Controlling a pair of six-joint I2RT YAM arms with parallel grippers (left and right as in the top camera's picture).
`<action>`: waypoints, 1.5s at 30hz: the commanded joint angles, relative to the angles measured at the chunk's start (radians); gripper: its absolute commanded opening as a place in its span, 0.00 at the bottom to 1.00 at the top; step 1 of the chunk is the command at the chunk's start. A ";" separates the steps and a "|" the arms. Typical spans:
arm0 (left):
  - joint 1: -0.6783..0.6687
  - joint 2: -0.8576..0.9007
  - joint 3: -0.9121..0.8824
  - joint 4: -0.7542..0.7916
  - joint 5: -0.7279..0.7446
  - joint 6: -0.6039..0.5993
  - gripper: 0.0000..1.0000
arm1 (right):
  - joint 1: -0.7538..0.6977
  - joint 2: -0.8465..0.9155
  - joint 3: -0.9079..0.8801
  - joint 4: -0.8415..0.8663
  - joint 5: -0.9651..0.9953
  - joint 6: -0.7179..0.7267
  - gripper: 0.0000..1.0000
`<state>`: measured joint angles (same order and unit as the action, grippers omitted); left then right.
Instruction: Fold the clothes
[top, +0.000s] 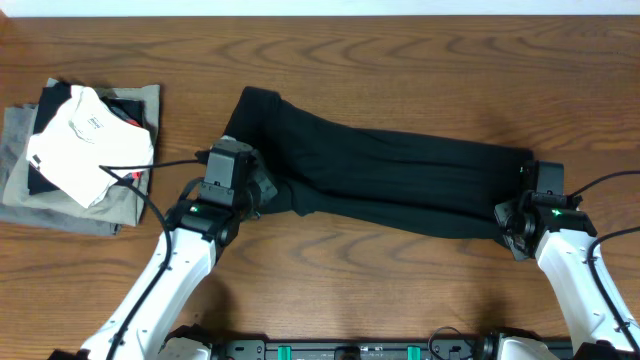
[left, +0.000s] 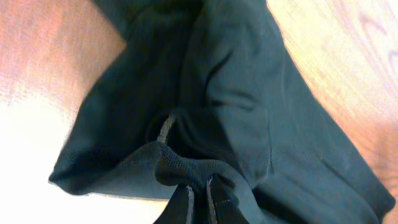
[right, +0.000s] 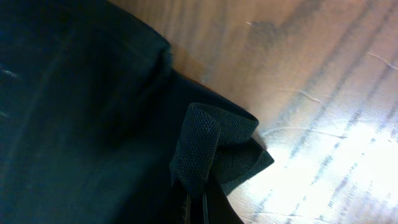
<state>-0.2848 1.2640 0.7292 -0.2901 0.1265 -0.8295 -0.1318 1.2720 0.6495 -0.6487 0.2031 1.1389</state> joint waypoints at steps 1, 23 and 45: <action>0.014 0.038 0.016 0.047 -0.034 0.066 0.06 | -0.009 -0.009 0.016 0.023 0.029 -0.019 0.02; 0.014 0.084 0.016 0.332 -0.098 0.176 0.06 | -0.005 0.047 0.016 0.231 0.015 -0.019 0.02; 0.014 0.328 0.016 0.555 -0.099 0.209 0.08 | -0.005 0.148 0.016 0.436 0.010 -0.127 0.07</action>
<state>-0.2764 1.5723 0.7300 0.2527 0.0475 -0.6456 -0.1318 1.4040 0.6521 -0.2253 0.1780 1.0435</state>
